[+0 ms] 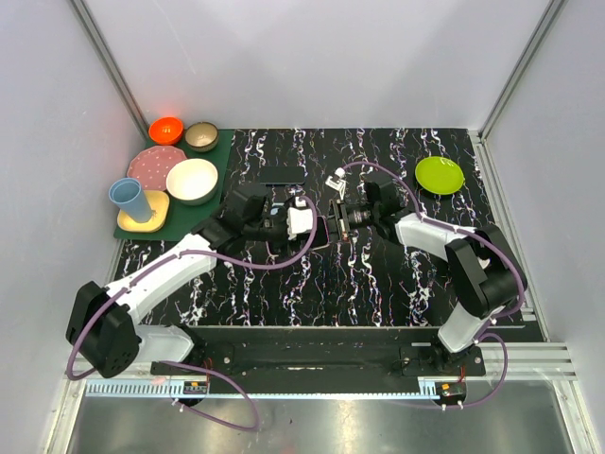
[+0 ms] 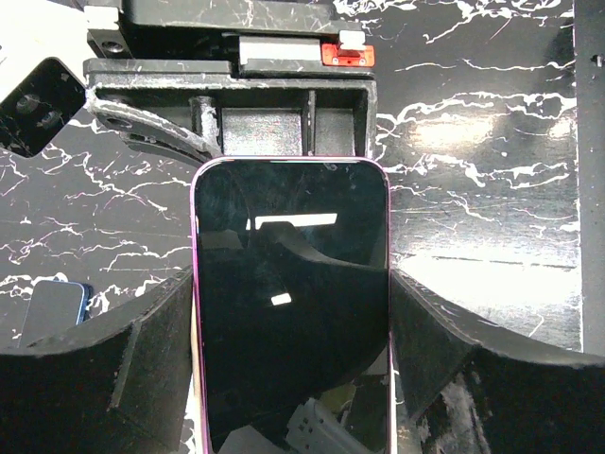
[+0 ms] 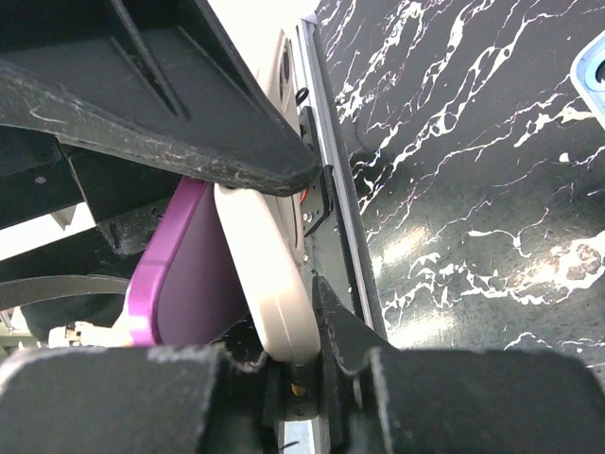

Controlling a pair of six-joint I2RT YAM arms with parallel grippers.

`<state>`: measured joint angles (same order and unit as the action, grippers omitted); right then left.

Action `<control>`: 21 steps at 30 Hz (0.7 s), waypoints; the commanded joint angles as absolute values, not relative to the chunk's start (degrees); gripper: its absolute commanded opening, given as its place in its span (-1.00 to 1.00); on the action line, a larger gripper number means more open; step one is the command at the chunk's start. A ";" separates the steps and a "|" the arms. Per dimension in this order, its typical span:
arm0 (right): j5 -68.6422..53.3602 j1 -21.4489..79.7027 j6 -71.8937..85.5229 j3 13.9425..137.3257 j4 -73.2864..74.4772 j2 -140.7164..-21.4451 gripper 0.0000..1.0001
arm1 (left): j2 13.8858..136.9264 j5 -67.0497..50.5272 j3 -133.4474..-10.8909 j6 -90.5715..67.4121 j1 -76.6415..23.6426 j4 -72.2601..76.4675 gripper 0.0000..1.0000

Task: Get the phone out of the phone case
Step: Remove the phone case from the phone.

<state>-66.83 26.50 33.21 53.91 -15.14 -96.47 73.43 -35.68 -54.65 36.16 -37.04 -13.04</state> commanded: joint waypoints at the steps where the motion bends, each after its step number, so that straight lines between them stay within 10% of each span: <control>1: -66.18 24.35 36.65 56.60 -15.29 -98.52 -1.00 | 68.47 -41.05 -54.41 41.75 -39.81 -12.83 -0.50; 21: -66.36 22.41 39.46 56.34 -16.52 -100.72 -1.00 | 66.71 -34.46 -52.91 41.93 -42.54 -9.23 -0.75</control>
